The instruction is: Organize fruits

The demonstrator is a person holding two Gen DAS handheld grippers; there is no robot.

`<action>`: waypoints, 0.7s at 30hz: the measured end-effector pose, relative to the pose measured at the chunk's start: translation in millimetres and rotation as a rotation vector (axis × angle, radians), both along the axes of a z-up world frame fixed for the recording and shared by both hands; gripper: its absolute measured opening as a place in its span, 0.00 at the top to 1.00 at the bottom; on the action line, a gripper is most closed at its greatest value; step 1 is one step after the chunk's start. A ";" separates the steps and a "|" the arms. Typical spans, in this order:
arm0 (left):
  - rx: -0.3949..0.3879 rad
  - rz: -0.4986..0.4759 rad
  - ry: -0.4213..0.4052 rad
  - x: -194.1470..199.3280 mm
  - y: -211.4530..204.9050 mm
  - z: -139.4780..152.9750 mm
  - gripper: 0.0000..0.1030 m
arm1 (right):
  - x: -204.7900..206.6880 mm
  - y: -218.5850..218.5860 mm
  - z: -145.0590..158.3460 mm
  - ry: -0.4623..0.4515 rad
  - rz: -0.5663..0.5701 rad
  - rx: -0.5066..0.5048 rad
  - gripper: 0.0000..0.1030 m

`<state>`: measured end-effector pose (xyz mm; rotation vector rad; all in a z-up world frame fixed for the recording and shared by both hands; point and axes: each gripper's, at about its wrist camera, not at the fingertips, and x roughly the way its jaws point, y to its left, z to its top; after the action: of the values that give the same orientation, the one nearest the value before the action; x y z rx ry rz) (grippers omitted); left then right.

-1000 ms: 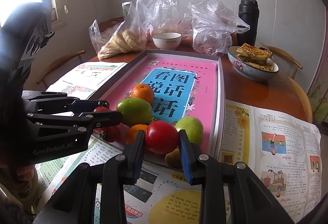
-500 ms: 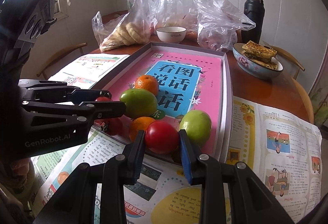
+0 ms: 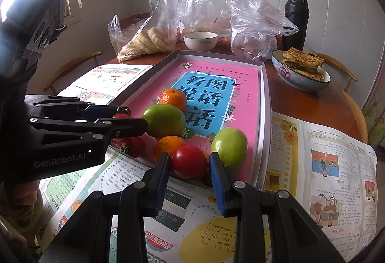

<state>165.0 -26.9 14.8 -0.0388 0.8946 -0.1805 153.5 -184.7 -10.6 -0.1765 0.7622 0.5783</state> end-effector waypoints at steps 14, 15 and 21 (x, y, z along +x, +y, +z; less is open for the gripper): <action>-0.010 0.026 -0.013 -14.1 9.0 7.0 0.45 | -10.7 -8.7 12.0 -0.022 -0.041 0.001 0.44; -0.012 0.032 -0.017 -16.2 10.3 8.4 0.42 | -12.1 -9.1 13.3 -0.026 -0.042 0.002 0.43; -0.006 0.058 -0.069 -40.2 18.0 20.5 0.31 | -26.7 -14.8 20.5 -0.055 -0.067 0.002 0.30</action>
<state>124.8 -9.0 35.3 -0.0635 0.8231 -0.1296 126.8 -199.5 9.9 -0.1640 0.7118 0.5083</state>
